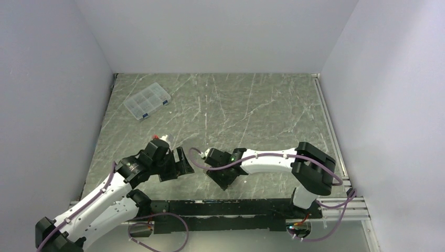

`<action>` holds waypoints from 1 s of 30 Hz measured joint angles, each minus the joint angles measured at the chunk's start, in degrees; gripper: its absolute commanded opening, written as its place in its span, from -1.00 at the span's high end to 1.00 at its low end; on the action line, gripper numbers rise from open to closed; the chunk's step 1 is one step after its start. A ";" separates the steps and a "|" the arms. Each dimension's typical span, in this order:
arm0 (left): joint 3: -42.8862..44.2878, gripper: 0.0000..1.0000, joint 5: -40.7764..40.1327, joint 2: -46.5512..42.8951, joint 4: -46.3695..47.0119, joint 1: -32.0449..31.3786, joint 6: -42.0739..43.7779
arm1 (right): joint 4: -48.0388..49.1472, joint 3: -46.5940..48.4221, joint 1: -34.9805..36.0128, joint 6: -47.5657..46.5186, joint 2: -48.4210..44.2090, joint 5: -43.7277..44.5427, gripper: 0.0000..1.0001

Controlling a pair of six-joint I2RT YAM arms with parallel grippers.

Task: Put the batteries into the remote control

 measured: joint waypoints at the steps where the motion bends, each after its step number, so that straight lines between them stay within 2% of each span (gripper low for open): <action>1: 0.02 -0.78 0.04 -0.24 -0.04 0.00 -0.07 | 0.02 0.00 0.00 0.09 0.00 -0.02 0.51; 9: -0.11 -0.89 2.21 -0.90 0.90 0.00 -0.96 | 0.96 -1.36 0.00 0.98 -1.70 -1.51 0.65; 11: -0.63 -0.99 3.13 -1.25 2.08 0.00 -1.16 | 1.09 -2.12 0.00 1.27 -3.15 -2.32 0.68; 23: -3.67 -0.99 11.02 -1.03 10.78 0.76 -1.27 | 3.04 -6.62 -1.57 3.41 -15.32 -9.25 0.72; 30: -5.49 -0.99 15.91 -0.96 17.22 1.70 -1.05 | 5.62 -9.88 -6.95 5.57 -22.34 -17.68 0.71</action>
